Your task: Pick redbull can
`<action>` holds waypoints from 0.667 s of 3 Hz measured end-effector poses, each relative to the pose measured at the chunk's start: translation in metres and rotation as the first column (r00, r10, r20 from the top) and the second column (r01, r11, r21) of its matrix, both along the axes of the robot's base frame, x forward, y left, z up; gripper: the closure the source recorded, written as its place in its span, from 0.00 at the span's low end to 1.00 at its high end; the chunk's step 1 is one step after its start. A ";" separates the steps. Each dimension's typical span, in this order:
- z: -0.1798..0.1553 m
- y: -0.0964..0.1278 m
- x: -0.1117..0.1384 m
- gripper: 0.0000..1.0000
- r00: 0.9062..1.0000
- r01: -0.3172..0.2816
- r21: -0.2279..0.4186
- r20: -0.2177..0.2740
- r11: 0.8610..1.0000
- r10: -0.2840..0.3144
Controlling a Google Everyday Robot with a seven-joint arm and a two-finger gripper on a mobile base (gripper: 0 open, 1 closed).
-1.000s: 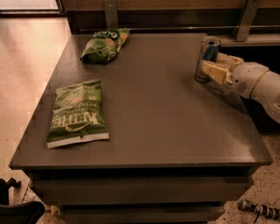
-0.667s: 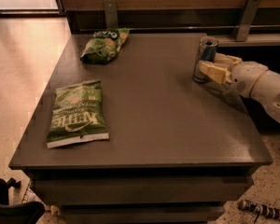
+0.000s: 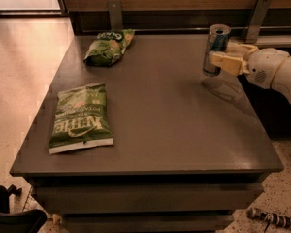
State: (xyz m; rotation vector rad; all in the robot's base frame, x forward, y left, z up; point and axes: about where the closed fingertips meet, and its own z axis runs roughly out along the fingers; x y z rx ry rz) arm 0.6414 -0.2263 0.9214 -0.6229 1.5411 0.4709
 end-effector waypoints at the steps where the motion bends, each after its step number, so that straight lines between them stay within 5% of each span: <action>1: 0.026 0.005 -0.004 1.00 0.999 -0.043 -0.014 0.023 0.999 0.043; 2: 0.044 0.015 -0.001 1.00 0.994 -0.098 -0.018 0.044 0.995 0.099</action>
Offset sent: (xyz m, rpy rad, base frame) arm 0.0056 0.0271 0.0673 -0.0153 -0.0731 0.1780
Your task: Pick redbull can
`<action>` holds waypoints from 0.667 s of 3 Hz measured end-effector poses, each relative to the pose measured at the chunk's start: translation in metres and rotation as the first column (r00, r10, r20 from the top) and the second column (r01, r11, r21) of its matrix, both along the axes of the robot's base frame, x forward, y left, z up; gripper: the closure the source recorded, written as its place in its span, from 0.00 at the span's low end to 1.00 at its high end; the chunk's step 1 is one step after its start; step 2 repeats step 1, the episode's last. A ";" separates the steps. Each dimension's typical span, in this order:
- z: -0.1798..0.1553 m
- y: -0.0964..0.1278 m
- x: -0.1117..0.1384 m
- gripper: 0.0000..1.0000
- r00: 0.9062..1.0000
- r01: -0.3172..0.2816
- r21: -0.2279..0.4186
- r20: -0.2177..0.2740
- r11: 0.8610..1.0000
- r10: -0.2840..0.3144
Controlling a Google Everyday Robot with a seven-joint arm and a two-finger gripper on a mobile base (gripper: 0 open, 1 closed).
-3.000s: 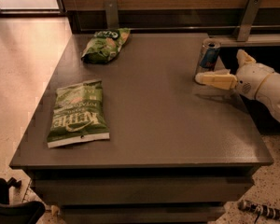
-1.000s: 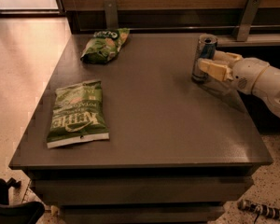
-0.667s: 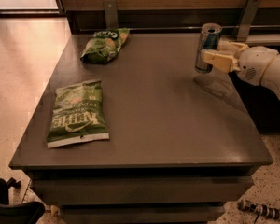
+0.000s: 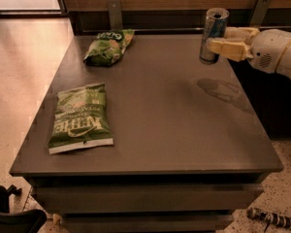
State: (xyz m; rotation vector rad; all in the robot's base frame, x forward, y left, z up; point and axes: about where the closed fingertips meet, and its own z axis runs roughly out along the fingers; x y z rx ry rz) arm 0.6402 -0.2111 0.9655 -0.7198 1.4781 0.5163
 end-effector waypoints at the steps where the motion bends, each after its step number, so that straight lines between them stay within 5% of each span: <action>1: 0.005 0.003 0.000 1.00 1.000 -0.014 0.000 0.007 1.000 0.014; 2: 0.005 0.003 0.000 1.00 1.000 -0.014 0.000 0.007 1.000 0.014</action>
Offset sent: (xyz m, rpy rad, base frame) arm 0.0000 0.0000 0.0000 0.0000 0.0000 0.0000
